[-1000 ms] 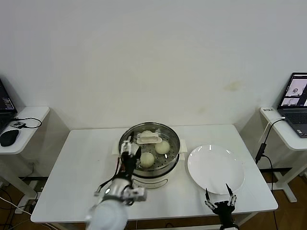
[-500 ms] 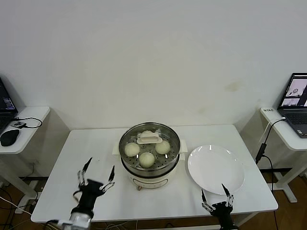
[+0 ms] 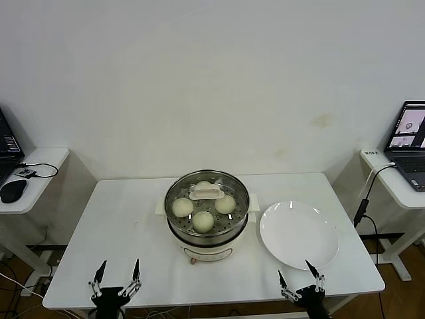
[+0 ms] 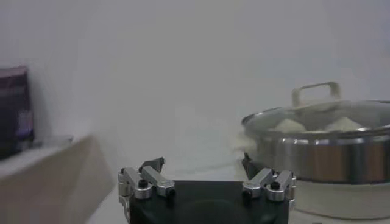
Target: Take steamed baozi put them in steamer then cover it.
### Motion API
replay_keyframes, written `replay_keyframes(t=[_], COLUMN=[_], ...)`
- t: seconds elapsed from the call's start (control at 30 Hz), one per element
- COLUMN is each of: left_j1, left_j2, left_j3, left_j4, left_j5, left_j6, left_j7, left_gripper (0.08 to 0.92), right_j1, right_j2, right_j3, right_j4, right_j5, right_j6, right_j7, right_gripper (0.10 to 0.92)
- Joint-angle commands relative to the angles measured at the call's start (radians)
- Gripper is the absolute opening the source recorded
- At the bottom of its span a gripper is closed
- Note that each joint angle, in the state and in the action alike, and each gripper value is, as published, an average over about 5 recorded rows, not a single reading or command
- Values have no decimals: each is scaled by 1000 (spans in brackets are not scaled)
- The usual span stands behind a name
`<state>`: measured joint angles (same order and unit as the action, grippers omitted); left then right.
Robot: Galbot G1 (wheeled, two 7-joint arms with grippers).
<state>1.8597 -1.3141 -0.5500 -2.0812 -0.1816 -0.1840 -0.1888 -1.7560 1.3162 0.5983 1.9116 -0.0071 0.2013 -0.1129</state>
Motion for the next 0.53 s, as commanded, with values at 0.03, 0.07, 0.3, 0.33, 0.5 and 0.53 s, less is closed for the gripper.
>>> replay_keyframes(t=[0.03,0.07,0.3,0.33,0.5,0.53], left_j1=[64,65,61,61,67,68], left_j2=[-32,-35,-52,-54,-59,-60], left_j3=[-16,-15,-8,-7,2,3], left_j4=[43,42,48,50,45,43], left_j5=[-67,-64,-50,-48,-40,-40], left_j6=[-80,-80,-67,-64,-60,-60], left_j7=[8,10,17,20,29,29], left_gripper=[823,823,823,823,823,823], right_j1=[-23,-23,-29,-28,-27,-27], right_j2=[-57,-57,-56,-55,-47,-46], right_j3=[-36,-36,-40,-42,-46,-46], right_j4=[28,30,57,60,60,59], right_j5=[97,103,126,126,123,122], right_j6=[-25,-29,-69,-75,-85,-85], right_j7=[-10,-12,-18,-15,-2,-1], right_gripper=[823,823,823,823,823,823])
